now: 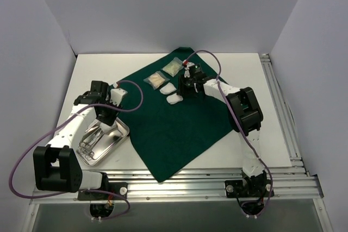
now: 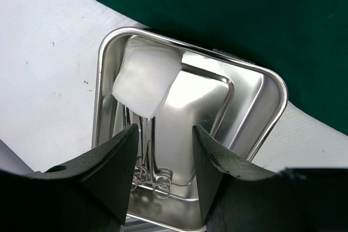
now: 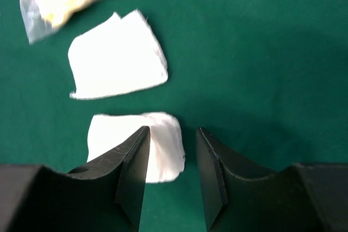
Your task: Prepare the surgical pack
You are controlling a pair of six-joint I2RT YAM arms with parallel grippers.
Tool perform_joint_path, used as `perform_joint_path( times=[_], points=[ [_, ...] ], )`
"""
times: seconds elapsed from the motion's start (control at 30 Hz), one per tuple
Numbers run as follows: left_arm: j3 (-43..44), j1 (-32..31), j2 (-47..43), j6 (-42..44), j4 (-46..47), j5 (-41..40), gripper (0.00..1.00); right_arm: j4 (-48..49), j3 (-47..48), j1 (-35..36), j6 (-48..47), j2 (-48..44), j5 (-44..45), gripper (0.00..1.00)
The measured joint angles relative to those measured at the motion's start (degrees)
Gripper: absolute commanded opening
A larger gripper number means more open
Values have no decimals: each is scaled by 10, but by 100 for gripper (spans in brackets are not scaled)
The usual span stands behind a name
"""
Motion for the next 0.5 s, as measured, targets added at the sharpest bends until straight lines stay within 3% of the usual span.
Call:
perform_joint_path(
  times=[0.5],
  points=[
    [9, 0, -10, -10, -8, 0, 54, 24, -28, 0, -8, 0, -42, 35]
  ],
)
